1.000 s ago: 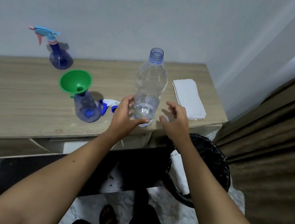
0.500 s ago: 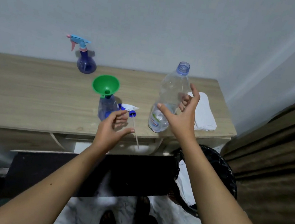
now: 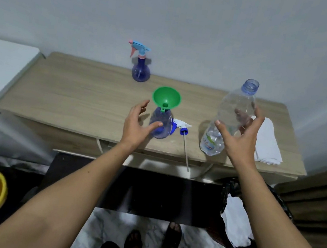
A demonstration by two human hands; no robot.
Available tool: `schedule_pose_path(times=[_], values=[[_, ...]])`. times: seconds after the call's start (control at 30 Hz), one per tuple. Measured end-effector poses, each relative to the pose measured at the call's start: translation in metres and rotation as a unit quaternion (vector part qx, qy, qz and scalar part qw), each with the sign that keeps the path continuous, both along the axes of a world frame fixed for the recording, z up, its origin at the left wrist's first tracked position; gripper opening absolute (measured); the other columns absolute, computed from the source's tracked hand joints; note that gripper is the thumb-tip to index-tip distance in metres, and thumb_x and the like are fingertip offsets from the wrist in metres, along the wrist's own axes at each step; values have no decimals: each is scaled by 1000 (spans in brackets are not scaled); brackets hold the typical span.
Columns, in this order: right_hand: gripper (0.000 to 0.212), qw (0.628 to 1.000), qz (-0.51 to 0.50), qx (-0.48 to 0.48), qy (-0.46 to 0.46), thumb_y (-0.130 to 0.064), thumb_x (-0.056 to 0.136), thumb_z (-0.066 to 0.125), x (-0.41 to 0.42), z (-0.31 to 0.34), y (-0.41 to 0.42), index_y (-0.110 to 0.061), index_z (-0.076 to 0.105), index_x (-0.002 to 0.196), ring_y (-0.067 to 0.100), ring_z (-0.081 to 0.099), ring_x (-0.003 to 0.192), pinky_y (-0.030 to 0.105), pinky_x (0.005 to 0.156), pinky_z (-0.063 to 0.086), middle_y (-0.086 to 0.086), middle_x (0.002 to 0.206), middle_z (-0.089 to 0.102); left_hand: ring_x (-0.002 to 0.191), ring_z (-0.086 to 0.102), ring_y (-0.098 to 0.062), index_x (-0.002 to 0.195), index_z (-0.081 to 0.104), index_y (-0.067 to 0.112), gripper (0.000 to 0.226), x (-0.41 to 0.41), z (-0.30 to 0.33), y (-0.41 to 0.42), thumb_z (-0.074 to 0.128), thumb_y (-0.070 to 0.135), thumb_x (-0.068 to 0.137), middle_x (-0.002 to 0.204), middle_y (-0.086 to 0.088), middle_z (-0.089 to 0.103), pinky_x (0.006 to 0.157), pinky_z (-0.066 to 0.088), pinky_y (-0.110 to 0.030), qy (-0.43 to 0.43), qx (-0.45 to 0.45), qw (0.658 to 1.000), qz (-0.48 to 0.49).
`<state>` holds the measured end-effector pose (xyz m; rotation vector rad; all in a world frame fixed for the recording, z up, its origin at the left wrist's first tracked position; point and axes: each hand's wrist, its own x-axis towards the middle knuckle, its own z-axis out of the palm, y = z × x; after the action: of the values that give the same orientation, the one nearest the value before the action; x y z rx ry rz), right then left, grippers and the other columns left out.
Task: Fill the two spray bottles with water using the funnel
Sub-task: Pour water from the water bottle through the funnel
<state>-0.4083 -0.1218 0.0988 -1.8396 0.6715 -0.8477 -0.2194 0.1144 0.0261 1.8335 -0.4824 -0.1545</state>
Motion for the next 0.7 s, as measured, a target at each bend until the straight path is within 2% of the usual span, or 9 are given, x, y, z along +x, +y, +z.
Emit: schedule_pose_path(times=[0.1,0.27,0.37,0.47,0.53,0.7], values=[[104,1000,9,2,4,-35,76,92,0,1,-2,-37,24,156,18,61,133,52,115,47,10,137,59,128,62,-13,144,58,18,82,7,0,-10,96,34,73,140,-1,65,107,52,-28,18,5,1000,-20],[103,1000,17,-5,4,-21,78,94,-2,3,-3,-33,26,154,12,60,130,43,117,47,14,134,58,110,67,1,132,67,11,59,8,0,-22,92,13,79,119,3,73,95,52,-15,37,-6,999,-33],[101,1000,9,-8,-3,-20,79,93,-2,6,0,-33,27,154,12,63,126,43,114,49,16,134,58,108,69,-7,128,69,12,52,9,-2,-23,91,17,81,117,1,75,94,55,-20,27,0,999,-36],[98,1000,4,-30,-9,-21,79,93,0,15,3,-32,29,154,17,68,113,45,107,54,15,125,60,108,70,-10,128,70,13,51,8,-3,-23,90,17,82,117,0,75,94,57,-23,17,-1,999,-32],[98,999,4,-46,0,-28,78,93,3,24,6,-37,30,153,19,68,107,45,100,57,11,121,61,109,70,-12,129,70,15,51,7,-3,-23,89,18,82,118,0,75,94,57,-26,14,-1,999,-31],[101,995,34,-75,62,-41,77,92,9,48,13,-48,29,154,16,70,98,34,78,61,1,114,64,110,70,-14,130,70,16,53,6,-2,-23,89,19,82,120,1,74,97,58,-33,20,2,999,-33]])
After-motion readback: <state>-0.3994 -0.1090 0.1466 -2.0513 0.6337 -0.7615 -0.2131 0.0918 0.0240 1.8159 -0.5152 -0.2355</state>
